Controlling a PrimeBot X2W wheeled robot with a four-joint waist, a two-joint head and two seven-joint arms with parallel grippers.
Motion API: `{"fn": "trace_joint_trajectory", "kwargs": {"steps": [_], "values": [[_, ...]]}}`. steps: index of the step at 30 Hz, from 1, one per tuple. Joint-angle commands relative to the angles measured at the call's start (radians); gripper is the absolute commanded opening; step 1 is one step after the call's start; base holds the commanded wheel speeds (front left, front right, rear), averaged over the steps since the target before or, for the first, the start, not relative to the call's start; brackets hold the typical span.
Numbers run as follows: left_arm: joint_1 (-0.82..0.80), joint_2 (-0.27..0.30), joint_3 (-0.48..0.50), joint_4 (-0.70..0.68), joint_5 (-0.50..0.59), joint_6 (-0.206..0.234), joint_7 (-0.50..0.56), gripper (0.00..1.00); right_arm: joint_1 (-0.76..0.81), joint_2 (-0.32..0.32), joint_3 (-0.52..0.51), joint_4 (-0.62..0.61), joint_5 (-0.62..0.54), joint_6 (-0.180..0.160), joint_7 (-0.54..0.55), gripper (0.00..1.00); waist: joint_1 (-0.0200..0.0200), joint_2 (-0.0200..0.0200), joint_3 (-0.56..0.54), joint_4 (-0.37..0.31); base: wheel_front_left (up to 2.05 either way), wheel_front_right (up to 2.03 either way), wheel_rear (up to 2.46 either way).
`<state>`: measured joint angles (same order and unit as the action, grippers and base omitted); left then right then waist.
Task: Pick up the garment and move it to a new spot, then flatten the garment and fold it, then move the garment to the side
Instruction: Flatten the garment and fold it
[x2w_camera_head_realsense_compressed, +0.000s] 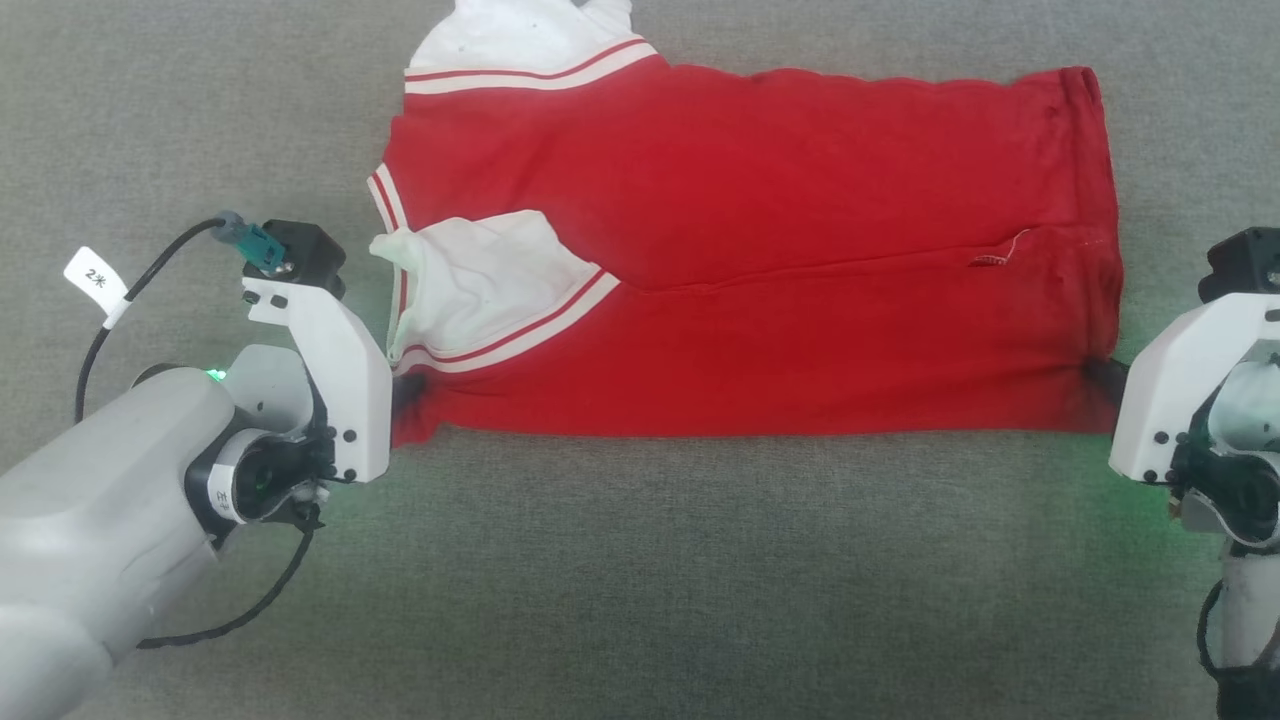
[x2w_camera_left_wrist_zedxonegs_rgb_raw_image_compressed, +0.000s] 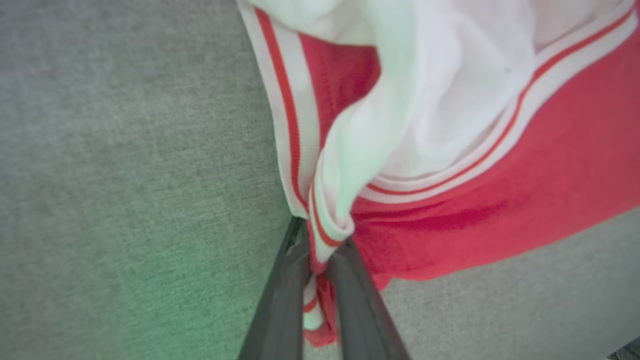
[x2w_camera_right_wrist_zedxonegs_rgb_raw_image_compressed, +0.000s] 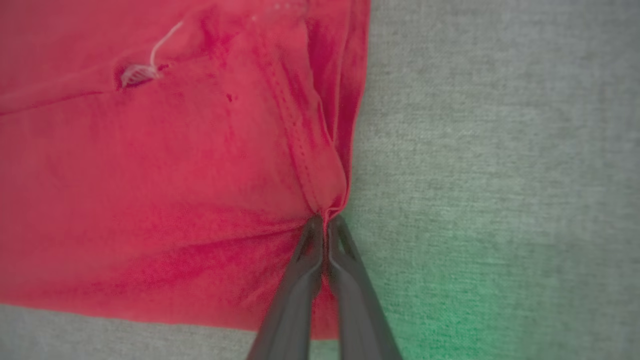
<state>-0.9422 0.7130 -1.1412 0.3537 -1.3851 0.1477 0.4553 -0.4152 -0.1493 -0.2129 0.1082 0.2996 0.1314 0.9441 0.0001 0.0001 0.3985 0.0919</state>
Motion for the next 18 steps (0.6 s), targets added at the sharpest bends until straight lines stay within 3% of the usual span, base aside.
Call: {"fn": "trace_joint_trajectory", "kwargs": {"steps": [1,8,18], "values": [[0.056,-0.026,-0.036,0.004,-0.010,-0.009,0.017,0.00,0.024,0.013,0.005,0.034,0.001,-0.001,0.026,0.00,-0.0001,-0.0001,-0.005,0.002,0.00,0.00,0.00],[0.045,0.024,-0.026,-0.045,-0.023,0.012,0.052,0.00,0.020,-0.037,-0.003,-0.039,0.028,-0.002,0.081,0.00,-0.0001,-0.0001,-0.031,0.006,0.00,0.00,0.00],[0.056,0.174,-0.023,-0.307,-0.008,0.151,0.097,0.00,0.101,-0.076,-0.032,-0.255,0.086,-0.002,0.247,0.00,-0.0001,-0.0001,-0.065,0.015,0.00,0.00,0.00]]}}
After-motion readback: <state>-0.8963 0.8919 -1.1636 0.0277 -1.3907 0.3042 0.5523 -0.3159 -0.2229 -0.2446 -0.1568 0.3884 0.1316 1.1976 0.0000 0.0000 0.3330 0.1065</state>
